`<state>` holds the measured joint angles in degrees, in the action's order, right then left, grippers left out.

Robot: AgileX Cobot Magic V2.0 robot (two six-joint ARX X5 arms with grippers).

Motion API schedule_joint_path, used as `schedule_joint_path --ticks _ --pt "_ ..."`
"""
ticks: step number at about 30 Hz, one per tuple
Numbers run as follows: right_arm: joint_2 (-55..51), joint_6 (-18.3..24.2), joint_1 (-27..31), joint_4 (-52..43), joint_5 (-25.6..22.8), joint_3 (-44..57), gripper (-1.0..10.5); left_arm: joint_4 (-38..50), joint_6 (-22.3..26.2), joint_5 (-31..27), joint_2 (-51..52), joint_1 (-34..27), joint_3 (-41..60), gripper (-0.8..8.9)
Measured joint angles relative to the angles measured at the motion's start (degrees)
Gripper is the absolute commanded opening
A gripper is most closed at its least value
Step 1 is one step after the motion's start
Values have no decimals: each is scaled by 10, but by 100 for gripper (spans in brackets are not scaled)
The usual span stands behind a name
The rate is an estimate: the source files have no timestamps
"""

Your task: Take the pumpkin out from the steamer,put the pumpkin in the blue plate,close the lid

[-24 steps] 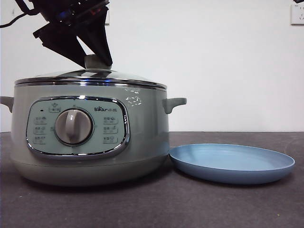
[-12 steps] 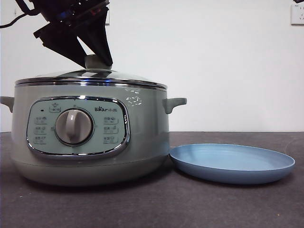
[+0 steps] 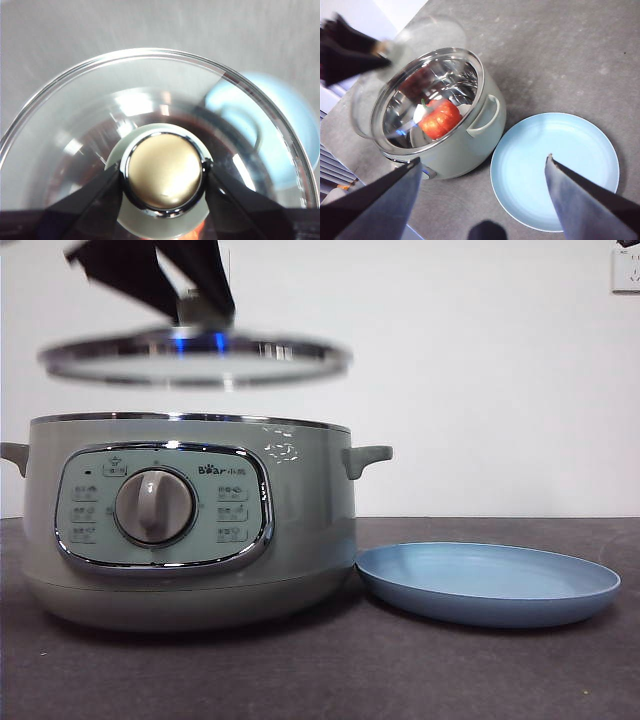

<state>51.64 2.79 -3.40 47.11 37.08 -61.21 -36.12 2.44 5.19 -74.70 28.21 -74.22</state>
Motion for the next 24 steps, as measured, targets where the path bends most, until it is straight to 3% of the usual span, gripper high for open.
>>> schedule_joint_path --ticks 7,12,17,24 --pt "18 -11 -13 -7 3 0 420 -78 5 -66 70 0 -40 -9" --pt "41 -24 -45 -35 3 0 604 -125 15 -123 116 0 -68 -9" --pt "77 -42 -104 -70 -2 -7 604 -140 16 -158 165 0 -86 -9" --pt "170 -52 -201 -64 -79 -91 604 -178 16 -208 214 0 -87 -9"
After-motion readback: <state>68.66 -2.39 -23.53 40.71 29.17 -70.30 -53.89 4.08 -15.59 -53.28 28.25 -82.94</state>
